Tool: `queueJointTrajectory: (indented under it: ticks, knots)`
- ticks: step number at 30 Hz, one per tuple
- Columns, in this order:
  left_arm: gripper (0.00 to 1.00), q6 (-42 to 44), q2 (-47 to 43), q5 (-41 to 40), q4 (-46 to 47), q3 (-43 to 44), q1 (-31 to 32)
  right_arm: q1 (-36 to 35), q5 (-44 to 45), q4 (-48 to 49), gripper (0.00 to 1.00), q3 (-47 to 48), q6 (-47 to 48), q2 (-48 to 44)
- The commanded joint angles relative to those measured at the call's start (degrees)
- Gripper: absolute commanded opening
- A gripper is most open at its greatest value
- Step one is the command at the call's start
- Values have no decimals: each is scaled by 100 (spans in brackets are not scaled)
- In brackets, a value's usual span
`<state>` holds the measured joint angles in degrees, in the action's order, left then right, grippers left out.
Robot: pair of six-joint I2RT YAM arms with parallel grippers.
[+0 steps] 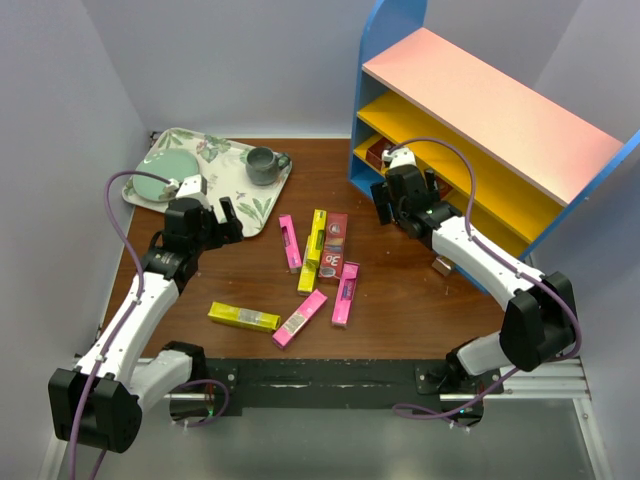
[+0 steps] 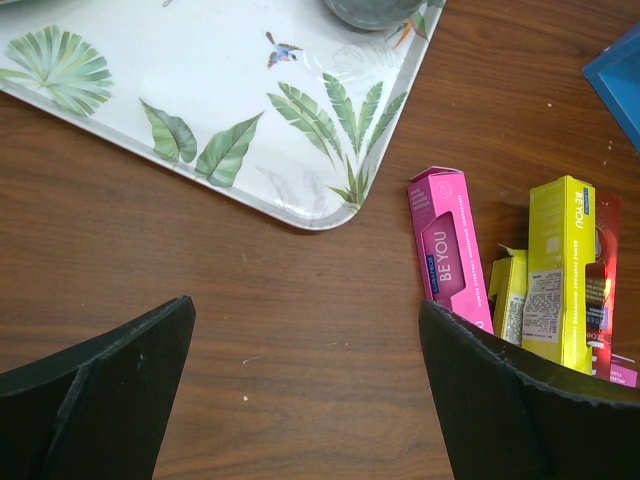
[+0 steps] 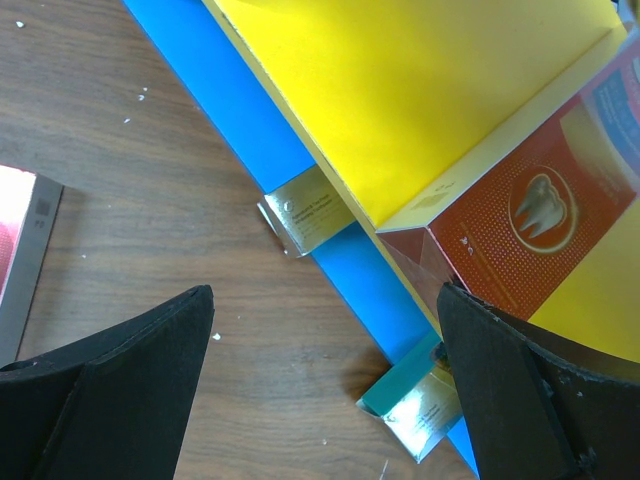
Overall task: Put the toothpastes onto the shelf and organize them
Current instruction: Place the toothpaste on the shelf, then pick up the toothpaste from the center of the board.
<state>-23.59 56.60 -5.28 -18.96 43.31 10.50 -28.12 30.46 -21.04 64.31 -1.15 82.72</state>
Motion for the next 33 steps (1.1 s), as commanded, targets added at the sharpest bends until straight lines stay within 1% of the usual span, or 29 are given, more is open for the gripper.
queueJointTrajectory:
  ticks: [1,6,11,14,18,24,26,28,30,33]
  knots:
    - [100,-66,-35,53,138,178,-57,8,250,47,99,2,-61,-168]
    - [100,-66,-26,53,138,187,-48,8,171,73,99,11,-52,-168]
    - [100,-58,-8,88,147,187,-48,8,-180,91,98,20,-157,-308]
    - [100,-49,9,159,165,178,-48,-1,-689,56,98,2,-272,-554]
    - [100,-40,35,273,191,151,-48,-1,-1392,65,98,-191,-667,-1011]
    - [100,-75,193,870,367,99,-48,-53,-2307,415,98,-814,-1475,-1512]
    - [100,-66,255,993,349,116,-48,-149,-2334,477,98,-1025,-1721,-1531]
    - [100,-58,308,1011,323,143,-48,-404,-2264,618,98,-1157,-1810,-1496]
    - [100,-40,325,1011,314,143,-48,-702,-1967,671,98,-1263,-1845,-1408]
    - [100,-22,334,1142,331,134,-40,-1001,-1746,758,98,-1334,-1915,-1180]
